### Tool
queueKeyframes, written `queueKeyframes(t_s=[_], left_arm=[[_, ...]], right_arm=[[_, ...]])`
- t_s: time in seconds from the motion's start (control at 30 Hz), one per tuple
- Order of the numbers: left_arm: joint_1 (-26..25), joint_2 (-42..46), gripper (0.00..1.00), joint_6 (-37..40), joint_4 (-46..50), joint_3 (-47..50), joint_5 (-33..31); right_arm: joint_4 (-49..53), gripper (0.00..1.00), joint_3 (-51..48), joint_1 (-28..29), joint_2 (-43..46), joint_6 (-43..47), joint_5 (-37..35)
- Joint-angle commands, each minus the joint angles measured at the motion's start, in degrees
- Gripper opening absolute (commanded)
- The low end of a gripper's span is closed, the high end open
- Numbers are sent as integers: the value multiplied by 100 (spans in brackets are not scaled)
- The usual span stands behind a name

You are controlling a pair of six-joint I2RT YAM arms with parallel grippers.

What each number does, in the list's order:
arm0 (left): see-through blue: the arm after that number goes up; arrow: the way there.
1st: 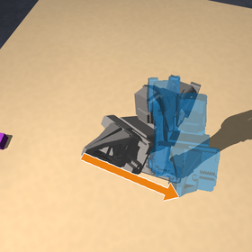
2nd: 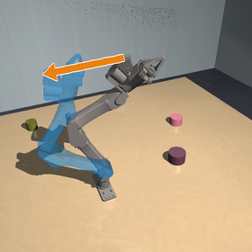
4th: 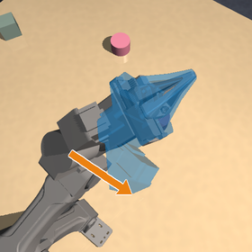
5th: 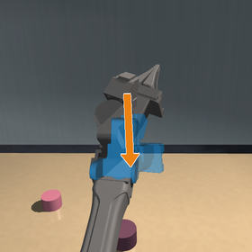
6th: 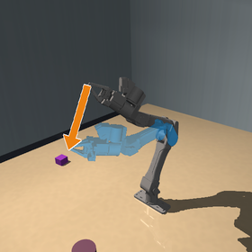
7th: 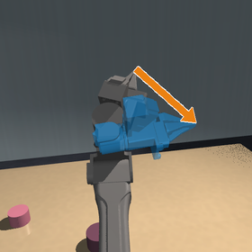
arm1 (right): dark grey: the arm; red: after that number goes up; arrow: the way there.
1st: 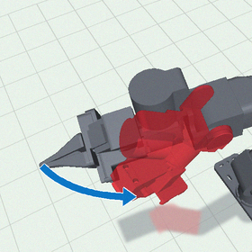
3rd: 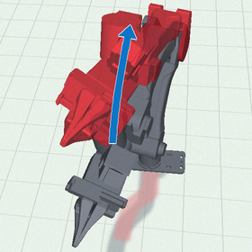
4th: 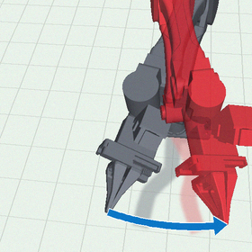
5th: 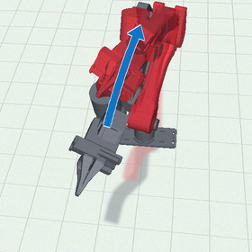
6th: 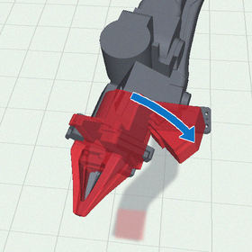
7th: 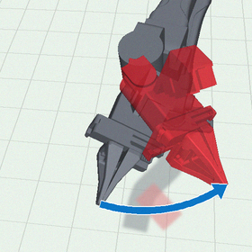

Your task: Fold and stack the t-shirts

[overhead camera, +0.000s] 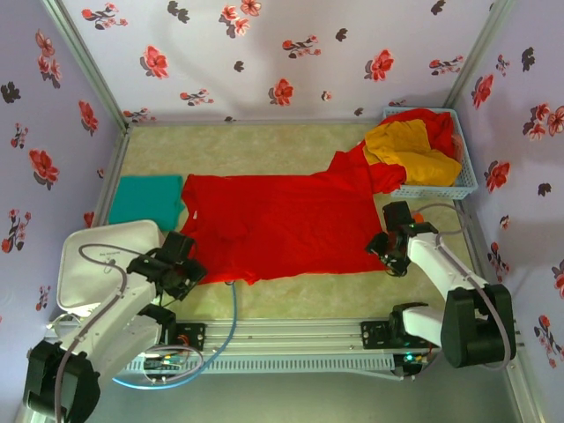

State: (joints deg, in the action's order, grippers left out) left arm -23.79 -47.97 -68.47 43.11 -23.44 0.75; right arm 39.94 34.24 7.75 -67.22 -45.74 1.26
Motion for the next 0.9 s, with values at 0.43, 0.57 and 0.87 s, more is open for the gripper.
queueKeyframes(t_s=[0.43, 0.57, 0.87], left_arm=[[-48, 240, 45, 97, 1096, -163, -501], [-51, 505, 45, 60, 1979, -388, -663], [-334, 525, 46, -288, 1334, -586, -173]], right_arm=[[-250, 63, 43, -44, -398, -8, 42], [-251, 64, 74, -40, -414, 11, 41], [-277, 65, 205, -37, -566, 83, 104]])
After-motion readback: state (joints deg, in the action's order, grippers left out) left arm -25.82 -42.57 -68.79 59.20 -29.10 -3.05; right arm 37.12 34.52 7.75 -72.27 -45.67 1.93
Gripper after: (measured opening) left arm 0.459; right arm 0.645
